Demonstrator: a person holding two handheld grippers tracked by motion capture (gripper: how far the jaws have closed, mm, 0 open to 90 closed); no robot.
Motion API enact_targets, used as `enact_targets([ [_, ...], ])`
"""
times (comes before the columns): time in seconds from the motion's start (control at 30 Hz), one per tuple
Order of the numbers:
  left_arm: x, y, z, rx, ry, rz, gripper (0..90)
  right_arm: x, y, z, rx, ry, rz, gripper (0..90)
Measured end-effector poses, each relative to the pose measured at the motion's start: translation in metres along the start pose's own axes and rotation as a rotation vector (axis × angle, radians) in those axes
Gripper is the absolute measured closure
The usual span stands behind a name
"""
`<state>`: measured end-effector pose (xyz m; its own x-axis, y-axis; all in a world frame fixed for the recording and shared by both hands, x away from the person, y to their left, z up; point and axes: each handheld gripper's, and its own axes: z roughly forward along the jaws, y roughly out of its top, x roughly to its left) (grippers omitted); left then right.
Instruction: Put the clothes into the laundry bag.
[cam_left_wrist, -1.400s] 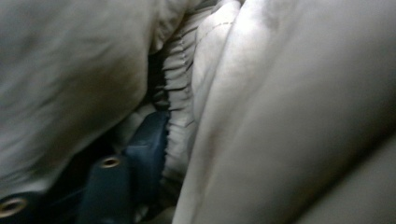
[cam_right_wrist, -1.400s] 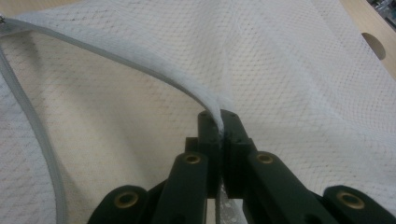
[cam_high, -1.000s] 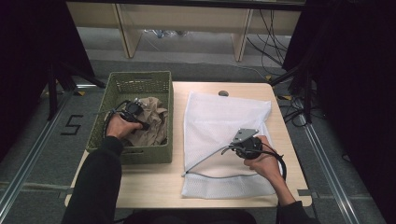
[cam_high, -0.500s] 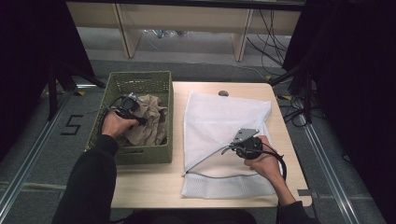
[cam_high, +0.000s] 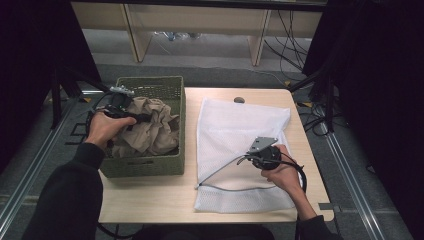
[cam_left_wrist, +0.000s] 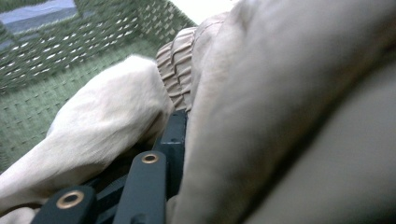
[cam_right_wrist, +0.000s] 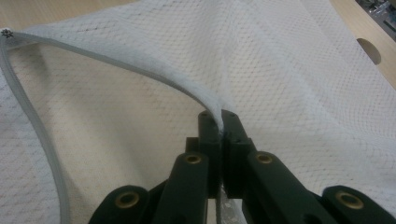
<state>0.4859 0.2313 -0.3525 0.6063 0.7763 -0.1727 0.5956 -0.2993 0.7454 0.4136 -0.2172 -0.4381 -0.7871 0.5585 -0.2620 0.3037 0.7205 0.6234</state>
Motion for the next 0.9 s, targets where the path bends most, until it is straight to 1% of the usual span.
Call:
enact_targets([
  [0.03, 0.001, 0.0, -0.004, -0.015, -0.008, 0.009, 64.5, -0.001, 0.0, 0.0, -0.004, 0.0, -0.013, 89.6],
  [0.07, 0.002, -0.001, -0.006, -0.024, -0.004, -0.017, 64.6, -0.001, 0.0, 0.0, -0.006, 0.002, -0.019, 89.6],
  [0.1, 0.002, -0.001, -0.008, -0.021, -0.007, -0.029, 64.6, -0.002, 0.001, 0.0, -0.009, -0.007, -0.031, 89.6],
  [0.13, 0.001, -0.001, -0.011, -0.023, -0.019, -0.029, 64.6, 0.0, 0.0, -0.001, -0.003, -0.004, -0.007, 89.6],
  [0.17, -0.002, -0.001, -0.014, -0.035, -0.031, -0.03, 64.6, -0.001, 0.001, -0.001, 0.005, 0.01, -0.015, 89.6],
  [0.23, -0.007, 0.0, -0.02, -0.066, -0.053, -0.039, 64.7, 0.0, 0.001, 0.0, 0.009, 0.011, -0.001, 89.6],
  [0.27, -0.01, 0.001, -0.022, -0.065, -0.063, -0.04, 64.7, 0.0, 0.001, 0.001, 0.006, 0.006, 0.001, 89.6],
  [0.3, -0.012, 0.002, -0.025, -0.056, -0.063, -0.021, 64.7, -0.002, 0.001, 0.001, 0.013, 0.018, -0.026, 89.6],
  [0.33, -0.016, 0.002, -0.027, -0.062, -0.064, -0.022, 64.6, 0.0, 0.001, 0.001, 0.009, 0.011, -0.009, 89.6],
  [0.37, -0.019, 0.002, -0.029, -0.067, -0.079, -0.018, 64.6, 0.001, 0.001, 0.002, 0.005, 0.008, -0.015, 89.6],
  [0.4, -0.022, 0.002, -0.031, -0.075, -0.087, -0.012, 64.6, 0.002, 0.001, 0.001, 0.006, 0.004, -0.003, 89.6],
  [0.43, -0.025, 0.002, -0.033, -0.078, -0.089, -0.017, 64.6, 0.002, 0.001, 0.001, 0.005, 0.003, -0.001, 89.6],
  [0.47, -0.028, 0.002, -0.036, -0.08, -0.102, -0.01, 64.6, 0.001, 0.002, 0.002, -0.001, -0.001, -0.012, 89.6],
  [0.5, -0.03, 0.002, -0.039, -0.092, -0.113, -0.009, 64.7, 0.001, 0.002, 0.002, 0.002, 0.0, -0.007, 89.6],
  [0.53, -0.032, 0.002, -0.042, -0.098, -0.123, -0.013, 64.7, -0.001, 0.003, 0.001, 0.01, 0.015, -0.03, 89.6],
  [0.6, -0.038, 0.003, -0.049, -0.104, -0.139, 0.002, 64.7, -0.001, 0.003, 0.001, 0.006, 0.005, -0.043, 89.6],
  [0.63, -0.041, 0.004, -0.053, -0.109, -0.14, 0.011, 64.7, 0.0, 0.004, 0.0, 0.015, 0.016, -0.023, 89.6],
  [0.67, -0.046, 0.005, -0.058, -0.109, -0.138, 0.024, 64.7, 0.0, 0.004, 0.001, 0.006, 0.007, -0.017, 89.7],
  [0.7, -0.05, 0.006, -0.062, -0.116, -0.145, 0.042, 64.7, 0.0, 0.004, 0.001, 0.008, 0.007, -0.012, 89.7],
  [0.73, -0.054, 0.006, -0.065, -0.127, -0.157, 0.05, 64.7, 0.0, 0.005, 0.001, 0.012, 0.01, -0.009, 89.7],
  [0.77, -0.059, 0.007, -0.068, -0.135, -0.164, 0.05, 64.7, 0.001, 0.005, 0.002, 0.015, 0.007, -0.012, 89.7],
  [0.8, -0.064, 0.007, -0.071, -0.13, -0.175, 0.056, 64.7, 0.001, 0.005, 0.004, 0.004, -0.001, -0.01, 89.7],
  [0.87, -0.074, 0.008, -0.076, -0.131, -0.178, 0.079, 64.7, 0.002, 0.007, 0.004, 0.018, 0.008, 0.001, 89.7],
  [0.9, -0.081, 0.007, -0.079, -0.117, -0.213, 0.06, 64.7, 0.001, 0.007, 0.004, 0.021, 0.013, -0.008, 89.7],
])
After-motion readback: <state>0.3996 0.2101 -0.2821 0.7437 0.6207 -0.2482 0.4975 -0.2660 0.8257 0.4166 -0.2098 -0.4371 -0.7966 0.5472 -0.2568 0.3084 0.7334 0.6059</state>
